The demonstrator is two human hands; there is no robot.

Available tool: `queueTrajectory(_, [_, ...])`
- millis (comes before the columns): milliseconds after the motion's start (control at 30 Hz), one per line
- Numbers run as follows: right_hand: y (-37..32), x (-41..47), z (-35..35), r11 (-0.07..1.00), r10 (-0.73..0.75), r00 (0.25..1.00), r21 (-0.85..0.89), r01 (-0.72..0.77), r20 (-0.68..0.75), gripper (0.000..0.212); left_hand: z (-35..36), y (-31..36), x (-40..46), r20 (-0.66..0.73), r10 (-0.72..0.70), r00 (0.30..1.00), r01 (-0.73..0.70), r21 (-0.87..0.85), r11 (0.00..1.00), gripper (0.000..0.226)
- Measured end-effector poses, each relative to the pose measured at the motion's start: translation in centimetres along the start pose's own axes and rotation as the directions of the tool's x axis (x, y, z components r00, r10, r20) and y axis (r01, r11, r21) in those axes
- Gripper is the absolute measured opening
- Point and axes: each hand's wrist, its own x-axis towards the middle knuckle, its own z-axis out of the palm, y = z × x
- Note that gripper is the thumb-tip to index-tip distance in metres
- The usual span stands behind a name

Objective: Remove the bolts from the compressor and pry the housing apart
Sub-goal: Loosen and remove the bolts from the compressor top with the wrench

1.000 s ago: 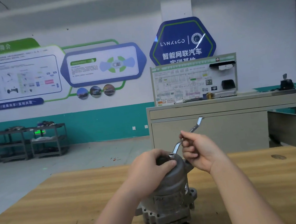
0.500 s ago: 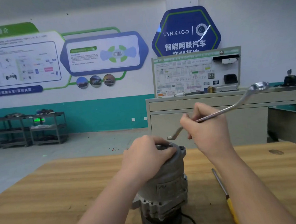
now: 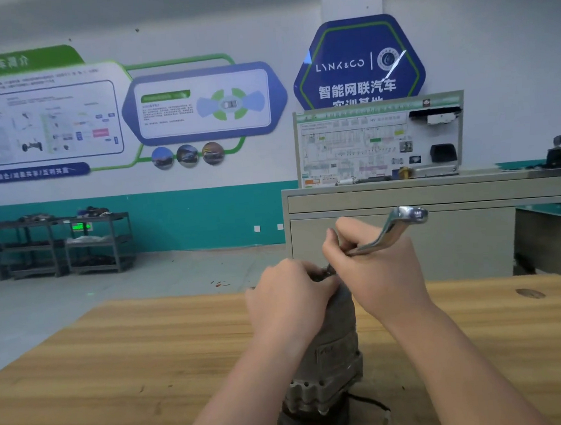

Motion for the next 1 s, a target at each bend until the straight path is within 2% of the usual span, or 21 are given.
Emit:
queueTrajectory(100, [-0.8,-0.2,0.2,0.997,0.052,0.998,-0.061,-0.054,-0.022,0.043,-0.3,0.2,-0.2,0.020,-0.007,1.000,0.007,-0.008,1.000,0.018])
queueTrajectory(167, [-1.6,-0.3,0.4,0.985,0.051,0.999,-0.167,-0.052,-0.011,0.045,-0.3,0.1,0.0,0.015,-0.008,1.000,0.008,0.017,1.000,0.025])
queueTrajectory(300, [-3.3,-1.2,0.9,0.962,-0.004,0.998,-0.271,0.021,0.061,0.018,-0.2,-0.4,0.5,0.062,0.104,0.993,-0.116,0.236,0.965,0.033])
queueTrajectory(367, [-2.9,-1.2,1.0,0.970,0.010,1.000,-0.241,-0.004,0.023,0.021,-0.2,-0.6,0.9,0.081,0.110,0.991,-0.125,0.223,0.967,0.034])
queueTrajectory(433, [-1.8,-0.9,1.0,0.988,-0.109,0.994,-0.113,0.109,0.006,0.038,-0.5,-0.7,1.4,0.126,0.083,0.989,-0.098,0.119,0.988,0.031])
queueTrajectory(500, [-0.2,-1.0,1.0,0.956,-0.266,0.964,0.128,0.264,-0.002,0.045,-0.8,-0.9,2.0,0.178,0.092,0.980,-0.089,-0.026,0.996,0.018])
queueTrajectory(533, [0.5,-1.1,0.9,0.936,-0.257,0.966,0.244,0.254,-0.017,0.044,-1.0,-1.1,2.3,0.204,0.116,0.972,-0.105,-0.064,0.992,0.015])
queueTrajectory(600, [1.8,-1.1,1.0,0.889,-0.035,0.999,0.457,0.034,-0.007,0.044,-1.2,-1.9,2.9,0.264,0.155,0.952,-0.131,-0.108,0.985,0.042])
queueTrajectory(633, [2.4,-1.0,1.0,0.819,0.127,0.991,0.558,-0.131,0.046,0.044,-1.3,-2.3,3.2,0.281,0.157,0.947,-0.128,-0.119,0.985,0.045])
queueTrajectory(667, [3.0,-0.8,1.0,0.692,0.285,0.948,0.653,-0.308,0.145,0.042,-1.5,-2.7,3.4,0.289,0.161,0.944,-0.126,-0.137,0.983,0.041])
queueTrajectory(700, [3.6,-0.4,0.9,0.495,0.419,0.859,0.719,-0.487,0.293,0.039,-1.7,-3.2,3.5,0.296,0.167,0.940,-0.123,-0.160,0.979,0.037])
queueTrajectory(733, [4.3,-0.1,0.8,0.239,0.501,0.721,0.724,-0.647,0.479,0.032,-1.8,-3.7,3.6,0.298,0.175,0.938,-0.123,-0.183,0.975,0.036])
queueTrajectory(767, [4.8,0.2,0.7,-0.009,0.514,0.562,0.659,-0.752,0.648,0.024,-2.0,-4.1,3.5,0.304,0.185,0.935,-0.126,-0.205,0.971,0.037])
queueTrajectory(800, [5.2,0.4,0.5,-0.173,0.488,0.447,0.585,-0.793,0.750,0.018,-2.1,-4.4,3.4,0.306,0.196,0.932,-0.131,-0.221,0.966,0.036])
queueTrajectory(833, [5.5,0.6,0.4,-0.252,0.459,0.392,0.540,-0.803,0.797,0.016,-2.1,-4.5,3.2,0.306,0.212,0.928,-0.141,-0.237,0.961,0.034])
queueTrajectory(867, [5.8,0.7,0.4,-0.289,0.444,0.373,0.525,-0.801,0.815,0.016,-2.2,-4.5,3.0,0.307,0.226,0.924,-0.151,-0.250,0.956,0.032])
queueTrajectory(1000, [6.0,0.9,1.0,-0.361,0.523,0.391,0.612,-0.704,0.758,0.022,-1.8,-3.8,2.8,0.300,0.247,0.921,-0.184,-0.223,0.957,0.029])
